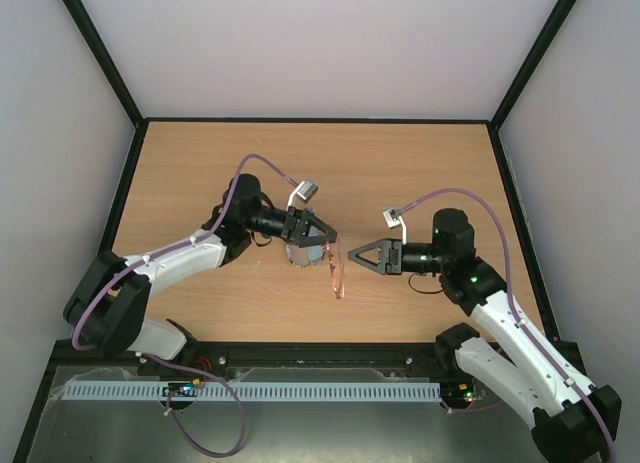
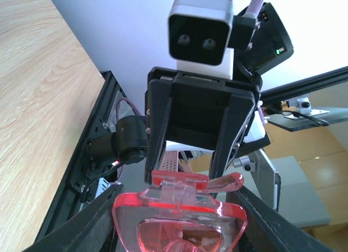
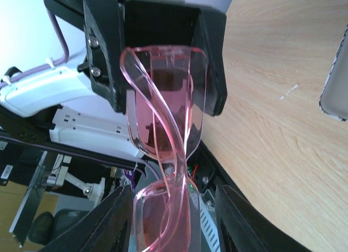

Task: Organize the sunglasses
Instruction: Fold the sunglasses.

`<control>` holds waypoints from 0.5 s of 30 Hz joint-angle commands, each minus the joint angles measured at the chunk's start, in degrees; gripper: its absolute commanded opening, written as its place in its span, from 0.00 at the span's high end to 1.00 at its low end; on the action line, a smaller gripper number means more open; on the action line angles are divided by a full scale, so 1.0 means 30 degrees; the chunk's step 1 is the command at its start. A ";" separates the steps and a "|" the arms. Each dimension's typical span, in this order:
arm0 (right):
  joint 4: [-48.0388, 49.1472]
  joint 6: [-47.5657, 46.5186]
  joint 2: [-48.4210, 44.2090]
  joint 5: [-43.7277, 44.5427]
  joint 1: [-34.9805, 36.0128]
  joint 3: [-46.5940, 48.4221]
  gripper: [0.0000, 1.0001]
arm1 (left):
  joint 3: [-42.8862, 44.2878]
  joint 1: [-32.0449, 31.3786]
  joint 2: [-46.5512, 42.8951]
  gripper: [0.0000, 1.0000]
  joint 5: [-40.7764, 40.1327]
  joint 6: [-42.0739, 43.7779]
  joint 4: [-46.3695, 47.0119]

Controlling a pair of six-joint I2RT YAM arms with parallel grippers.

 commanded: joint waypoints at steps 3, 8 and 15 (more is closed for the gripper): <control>-0.2082 -0.1451 0.0470 0.0163 0.1177 0.0283 0.55 | -0.0050 -0.0150 0.0778 0.50 0.0939 -0.2112 0.3396; -0.2057 -0.1370 0.0392 0.0621 0.1845 0.0428 0.55 | -0.0009 -0.0212 0.1184 0.50 0.0755 -0.2214 0.3726; -0.1640 -0.0995 0.0563 0.1072 0.2264 0.0313 0.62 | -0.0015 -0.0329 0.1563 0.50 0.0561 -0.2447 0.4144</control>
